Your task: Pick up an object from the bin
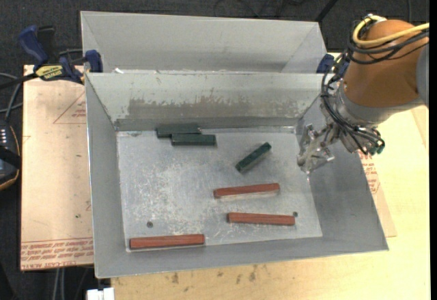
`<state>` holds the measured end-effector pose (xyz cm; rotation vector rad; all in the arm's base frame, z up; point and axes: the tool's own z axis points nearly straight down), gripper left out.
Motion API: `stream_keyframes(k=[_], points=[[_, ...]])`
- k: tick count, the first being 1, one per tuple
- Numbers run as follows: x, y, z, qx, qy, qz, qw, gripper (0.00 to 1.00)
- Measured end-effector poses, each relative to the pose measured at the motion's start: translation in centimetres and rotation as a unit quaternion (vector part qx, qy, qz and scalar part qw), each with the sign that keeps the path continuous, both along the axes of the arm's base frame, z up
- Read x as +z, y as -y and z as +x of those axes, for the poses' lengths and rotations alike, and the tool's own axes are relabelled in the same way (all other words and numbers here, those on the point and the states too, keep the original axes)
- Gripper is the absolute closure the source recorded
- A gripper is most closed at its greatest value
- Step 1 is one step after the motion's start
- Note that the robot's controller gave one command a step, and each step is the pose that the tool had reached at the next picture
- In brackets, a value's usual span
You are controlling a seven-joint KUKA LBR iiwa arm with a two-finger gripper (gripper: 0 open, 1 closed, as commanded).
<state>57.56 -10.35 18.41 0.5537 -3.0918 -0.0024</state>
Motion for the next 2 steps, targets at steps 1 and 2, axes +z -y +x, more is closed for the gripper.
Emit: stream_keyframes(k=[1,2], points=[[-9.99,-1.32,-4.64,0.028,-0.0038,0.001,0.9996,0.00],[-9.55,-1.28,-4.35,0.028,0.0004,0.000,0.9996,0.00]])
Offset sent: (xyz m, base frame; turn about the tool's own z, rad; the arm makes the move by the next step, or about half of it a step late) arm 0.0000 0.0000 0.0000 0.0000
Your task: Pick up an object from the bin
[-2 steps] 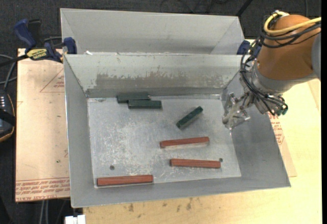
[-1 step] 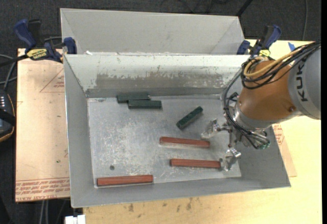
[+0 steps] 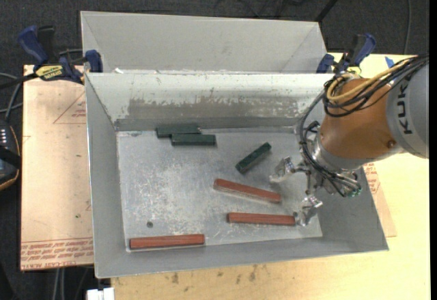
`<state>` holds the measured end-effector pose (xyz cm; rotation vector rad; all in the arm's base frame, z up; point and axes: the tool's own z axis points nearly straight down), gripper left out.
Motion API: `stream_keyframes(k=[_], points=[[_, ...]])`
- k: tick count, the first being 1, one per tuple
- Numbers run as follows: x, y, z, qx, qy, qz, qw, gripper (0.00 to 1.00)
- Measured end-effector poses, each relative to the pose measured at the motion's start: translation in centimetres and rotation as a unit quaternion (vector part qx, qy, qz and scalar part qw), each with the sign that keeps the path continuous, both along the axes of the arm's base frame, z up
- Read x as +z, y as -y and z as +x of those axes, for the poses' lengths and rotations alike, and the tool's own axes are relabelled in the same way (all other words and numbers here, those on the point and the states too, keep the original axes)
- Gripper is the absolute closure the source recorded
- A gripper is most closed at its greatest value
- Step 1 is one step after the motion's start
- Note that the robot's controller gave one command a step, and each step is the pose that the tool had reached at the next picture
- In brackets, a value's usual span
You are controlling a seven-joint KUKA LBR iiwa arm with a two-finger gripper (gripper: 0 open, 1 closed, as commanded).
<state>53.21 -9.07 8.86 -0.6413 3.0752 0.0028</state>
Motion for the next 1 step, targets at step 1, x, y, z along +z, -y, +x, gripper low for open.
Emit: stream_keyframes(k=[1], points=[[-1.14,-3.65,-3.94,0.033,0.0121,-0.001,0.9994,1.00]])
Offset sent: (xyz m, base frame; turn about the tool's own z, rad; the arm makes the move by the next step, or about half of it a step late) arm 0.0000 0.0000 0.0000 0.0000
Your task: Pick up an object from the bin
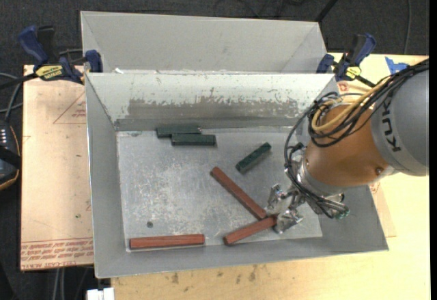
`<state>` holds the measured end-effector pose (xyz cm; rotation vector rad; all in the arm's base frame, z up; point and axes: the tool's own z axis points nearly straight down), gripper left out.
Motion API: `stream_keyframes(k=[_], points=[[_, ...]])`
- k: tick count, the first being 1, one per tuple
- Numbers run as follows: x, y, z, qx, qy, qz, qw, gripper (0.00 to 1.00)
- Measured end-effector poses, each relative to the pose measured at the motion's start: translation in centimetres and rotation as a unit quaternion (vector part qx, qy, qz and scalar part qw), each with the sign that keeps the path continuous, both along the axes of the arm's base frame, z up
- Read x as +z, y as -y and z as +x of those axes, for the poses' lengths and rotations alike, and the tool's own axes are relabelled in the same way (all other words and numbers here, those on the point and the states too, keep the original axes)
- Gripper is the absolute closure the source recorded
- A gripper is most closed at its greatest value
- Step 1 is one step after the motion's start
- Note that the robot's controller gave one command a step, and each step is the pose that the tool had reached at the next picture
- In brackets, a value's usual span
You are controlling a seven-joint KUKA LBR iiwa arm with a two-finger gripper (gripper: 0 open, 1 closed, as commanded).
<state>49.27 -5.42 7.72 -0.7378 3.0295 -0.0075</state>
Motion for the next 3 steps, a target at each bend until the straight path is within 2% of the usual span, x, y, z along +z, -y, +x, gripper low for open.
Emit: stream_keyframes(k=[1,2,3], points=[[0.0,0.0,0.0,0.000,0.0000,0.000,1.0000,1.00],[14.2,1.9,0.3,0.003,-0.0098,0.000,0.9999,1.00],[14.1,1.9,0.3,0.003,-0.0105,0.000,0.9999,1.00]])
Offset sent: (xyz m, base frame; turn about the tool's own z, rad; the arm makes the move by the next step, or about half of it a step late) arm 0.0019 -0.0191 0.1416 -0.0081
